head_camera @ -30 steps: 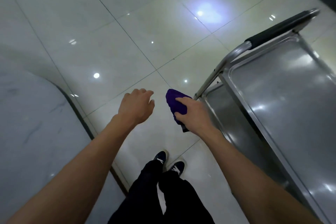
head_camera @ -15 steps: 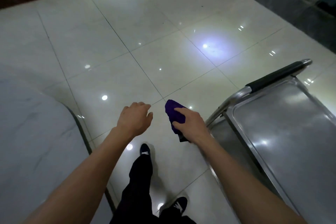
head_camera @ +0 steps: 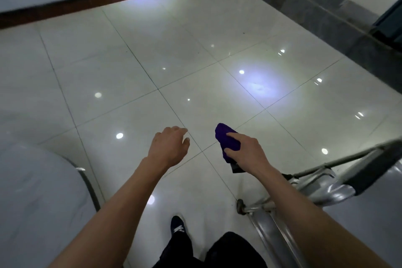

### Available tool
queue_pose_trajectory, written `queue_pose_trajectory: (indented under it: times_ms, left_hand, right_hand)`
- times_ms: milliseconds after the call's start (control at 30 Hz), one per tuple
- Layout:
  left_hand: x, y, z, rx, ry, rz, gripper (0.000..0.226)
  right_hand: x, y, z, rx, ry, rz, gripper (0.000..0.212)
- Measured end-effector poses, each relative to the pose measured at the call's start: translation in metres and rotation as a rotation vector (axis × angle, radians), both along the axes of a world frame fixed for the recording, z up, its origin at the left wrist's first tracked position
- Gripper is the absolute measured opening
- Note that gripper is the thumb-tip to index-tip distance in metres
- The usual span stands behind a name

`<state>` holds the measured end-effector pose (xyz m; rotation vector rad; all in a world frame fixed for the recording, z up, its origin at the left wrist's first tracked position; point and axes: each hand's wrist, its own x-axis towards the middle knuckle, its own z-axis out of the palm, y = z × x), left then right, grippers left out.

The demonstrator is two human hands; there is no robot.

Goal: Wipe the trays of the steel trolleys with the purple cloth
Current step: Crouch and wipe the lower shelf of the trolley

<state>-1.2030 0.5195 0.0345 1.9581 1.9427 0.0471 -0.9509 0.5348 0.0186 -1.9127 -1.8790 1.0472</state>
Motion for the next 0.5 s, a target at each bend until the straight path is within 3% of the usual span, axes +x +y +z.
queue_pose_trajectory:
  times_ms: [500]
  left_hand:
    - [0.123,0.275,0.019,0.052,0.13,-0.347,0.044]
  right_hand:
    - [0.093,0.22,-0.003,0.023,0.076,-0.232,0.057]
